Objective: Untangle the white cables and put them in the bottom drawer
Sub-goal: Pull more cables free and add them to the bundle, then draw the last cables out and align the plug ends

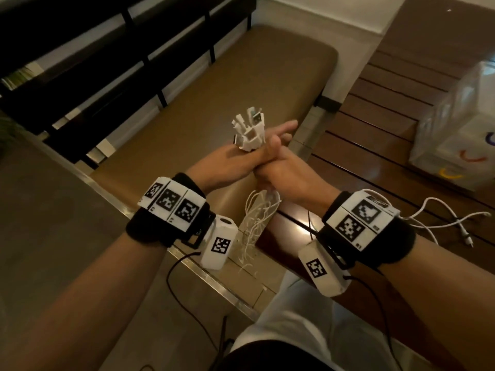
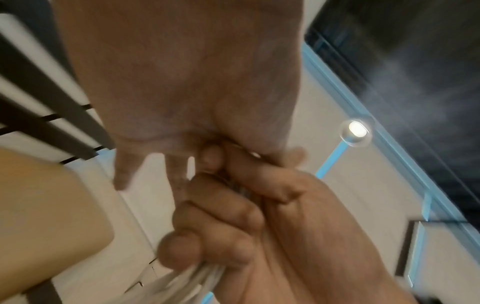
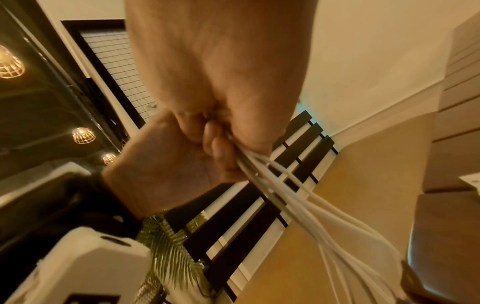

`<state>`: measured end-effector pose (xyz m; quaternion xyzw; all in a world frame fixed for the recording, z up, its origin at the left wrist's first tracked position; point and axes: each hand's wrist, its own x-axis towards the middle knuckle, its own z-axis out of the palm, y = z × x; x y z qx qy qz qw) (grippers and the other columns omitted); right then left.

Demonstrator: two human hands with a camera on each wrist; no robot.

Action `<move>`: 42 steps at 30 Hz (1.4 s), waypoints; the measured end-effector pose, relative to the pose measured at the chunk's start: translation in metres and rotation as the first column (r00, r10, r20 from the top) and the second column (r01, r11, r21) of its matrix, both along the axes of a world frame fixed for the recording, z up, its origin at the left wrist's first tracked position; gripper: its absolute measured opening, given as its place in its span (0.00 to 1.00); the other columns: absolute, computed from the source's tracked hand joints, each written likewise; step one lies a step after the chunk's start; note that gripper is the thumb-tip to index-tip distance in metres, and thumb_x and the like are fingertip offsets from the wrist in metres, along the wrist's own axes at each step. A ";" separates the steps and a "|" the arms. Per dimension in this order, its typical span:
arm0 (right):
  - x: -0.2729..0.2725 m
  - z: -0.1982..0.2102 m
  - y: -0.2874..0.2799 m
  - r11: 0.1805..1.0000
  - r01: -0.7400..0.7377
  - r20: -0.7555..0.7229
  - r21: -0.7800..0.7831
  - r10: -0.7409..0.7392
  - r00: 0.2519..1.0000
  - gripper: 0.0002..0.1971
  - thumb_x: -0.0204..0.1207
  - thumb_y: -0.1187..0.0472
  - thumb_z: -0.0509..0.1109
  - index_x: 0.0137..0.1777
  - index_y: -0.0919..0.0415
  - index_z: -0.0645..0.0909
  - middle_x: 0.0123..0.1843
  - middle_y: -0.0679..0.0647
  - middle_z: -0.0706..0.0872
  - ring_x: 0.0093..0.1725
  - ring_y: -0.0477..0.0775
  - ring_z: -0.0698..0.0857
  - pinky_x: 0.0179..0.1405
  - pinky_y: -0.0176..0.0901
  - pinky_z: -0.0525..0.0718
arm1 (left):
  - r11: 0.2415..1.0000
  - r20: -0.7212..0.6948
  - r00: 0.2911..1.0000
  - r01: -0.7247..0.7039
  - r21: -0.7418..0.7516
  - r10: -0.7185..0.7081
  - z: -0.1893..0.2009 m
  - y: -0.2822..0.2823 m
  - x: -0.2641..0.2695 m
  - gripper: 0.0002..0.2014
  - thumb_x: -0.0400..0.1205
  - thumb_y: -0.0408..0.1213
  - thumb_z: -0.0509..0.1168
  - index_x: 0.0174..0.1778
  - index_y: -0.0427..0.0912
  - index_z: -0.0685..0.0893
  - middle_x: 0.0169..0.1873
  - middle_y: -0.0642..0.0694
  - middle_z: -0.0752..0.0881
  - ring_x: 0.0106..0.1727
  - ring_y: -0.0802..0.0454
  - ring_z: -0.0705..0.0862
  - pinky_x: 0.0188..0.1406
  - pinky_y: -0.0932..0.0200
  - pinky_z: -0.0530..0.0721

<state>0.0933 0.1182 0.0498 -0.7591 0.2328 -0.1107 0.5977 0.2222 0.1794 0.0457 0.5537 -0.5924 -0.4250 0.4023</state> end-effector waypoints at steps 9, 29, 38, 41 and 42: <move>0.006 0.039 0.006 0.993 0.008 0.095 -0.119 0.004 0.995 0.26 0.84 0.45 0.61 0.24 0.53 0.69 0.20 0.57 0.67 0.20 0.69 0.63 0.20 0.57 0.65 | 0.985 -0.050 0.990 0.136 0.106 -0.132 -0.076 -0.001 -0.010 0.09 0.84 0.45 0.64 0.43 0.49 0.88 0.34 0.54 0.85 0.35 0.52 0.81 0.39 0.58 0.81; 0.020 0.061 0.057 0.925 -0.246 -0.046 -0.291 0.243 0.969 0.22 0.82 0.59 0.71 0.26 0.49 0.72 0.14 0.37 0.72 0.16 0.41 0.73 0.15 0.25 0.63 | 0.577 0.212 0.966 -0.258 0.775 0.147 -0.280 0.140 -0.026 0.11 0.82 0.48 0.69 0.51 0.44 0.86 0.44 0.49 0.87 0.46 0.52 0.85 0.47 0.59 0.83; 0.033 0.055 0.076 0.905 -0.299 -0.001 -0.302 0.313 0.950 0.23 0.80 0.60 0.72 0.23 0.54 0.73 0.15 0.42 0.67 0.15 0.44 0.69 0.16 0.28 0.62 | 0.559 0.323 0.946 -0.284 0.779 0.031 -0.201 0.140 0.017 0.24 0.78 0.24 0.70 0.72 0.34 0.75 0.66 0.43 0.80 0.64 0.46 0.79 0.61 0.56 0.76; 0.035 0.043 0.079 0.923 -0.302 -0.041 -0.240 0.301 0.953 0.25 0.81 0.59 0.72 0.22 0.51 0.72 0.13 0.41 0.70 0.14 0.42 0.72 0.16 0.27 0.62 | 0.700 0.094 0.972 -0.219 0.680 0.214 -0.141 0.120 0.031 0.22 0.75 0.18 0.71 0.65 0.31 0.78 0.57 0.47 0.85 0.57 0.55 0.84 0.44 0.72 0.82; 0.035 0.042 0.079 0.927 -0.305 -0.045 -0.218 0.303 0.952 0.24 0.81 0.59 0.72 0.22 0.52 0.72 0.14 0.42 0.73 0.14 0.41 0.73 0.16 0.27 0.63 | 0.734 0.028 0.953 -0.249 0.632 0.300 -0.112 0.118 0.025 0.07 0.79 0.24 0.68 0.51 0.30 0.81 0.48 0.47 0.88 0.50 0.56 0.87 0.35 0.77 0.80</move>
